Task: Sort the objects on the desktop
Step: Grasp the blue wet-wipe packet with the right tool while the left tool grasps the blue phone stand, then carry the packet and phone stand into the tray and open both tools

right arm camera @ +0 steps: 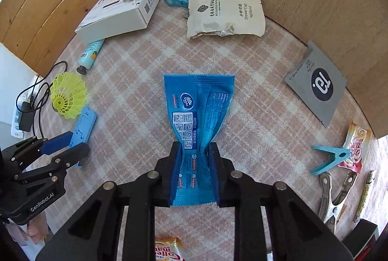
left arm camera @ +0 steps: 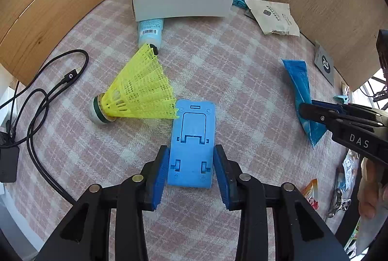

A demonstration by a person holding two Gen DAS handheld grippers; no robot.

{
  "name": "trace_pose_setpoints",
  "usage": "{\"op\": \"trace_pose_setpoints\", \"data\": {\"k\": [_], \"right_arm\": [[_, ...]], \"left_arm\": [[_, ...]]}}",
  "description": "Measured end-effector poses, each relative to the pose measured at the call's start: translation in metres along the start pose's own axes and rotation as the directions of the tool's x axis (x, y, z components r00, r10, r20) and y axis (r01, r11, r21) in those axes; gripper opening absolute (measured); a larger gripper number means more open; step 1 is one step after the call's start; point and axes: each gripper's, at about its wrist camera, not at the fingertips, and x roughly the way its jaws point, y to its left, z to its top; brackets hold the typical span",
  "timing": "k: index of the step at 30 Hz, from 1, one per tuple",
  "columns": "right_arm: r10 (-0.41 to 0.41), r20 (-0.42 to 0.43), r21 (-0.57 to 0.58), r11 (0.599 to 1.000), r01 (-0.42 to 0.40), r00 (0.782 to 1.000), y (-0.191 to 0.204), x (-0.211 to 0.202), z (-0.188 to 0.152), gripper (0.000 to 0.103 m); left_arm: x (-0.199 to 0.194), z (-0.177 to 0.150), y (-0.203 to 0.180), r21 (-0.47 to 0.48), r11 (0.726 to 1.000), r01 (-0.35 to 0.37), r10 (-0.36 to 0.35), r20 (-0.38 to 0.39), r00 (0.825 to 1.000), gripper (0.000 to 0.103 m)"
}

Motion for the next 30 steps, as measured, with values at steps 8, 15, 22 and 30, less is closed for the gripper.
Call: {"op": "trace_pose_setpoints", "data": {"k": [8, 15, 22, 30], "right_arm": [[-0.016, 0.053, 0.022, 1.0, 0.015, 0.998, 0.001, -0.025, -0.009, 0.019], [-0.041, 0.092, 0.103, 0.994, 0.032, 0.995, -0.005, -0.048, -0.037, 0.019], [-0.067, 0.158, 0.212, 0.977, 0.032, 0.985, -0.008, -0.073, -0.079, 0.019], [-0.128, 0.22, 0.354, 0.934, 0.043, 0.967, -0.055, -0.131, -0.139, 0.019]], "left_arm": [[-0.024, -0.018, 0.007, 0.028, 1.0, 0.01, -0.01, 0.021, 1.0, 0.034], [-0.03, 0.027, -0.046, 0.109, 0.994, 0.006, -0.012, 0.061, 0.998, 0.034], [-0.049, 0.015, -0.08, 0.212, 0.976, 0.043, -0.062, 0.085, 0.994, 0.034], [-0.061, 0.011, -0.122, 0.315, 0.945, 0.082, -0.116, 0.092, 0.989, 0.034]]}}
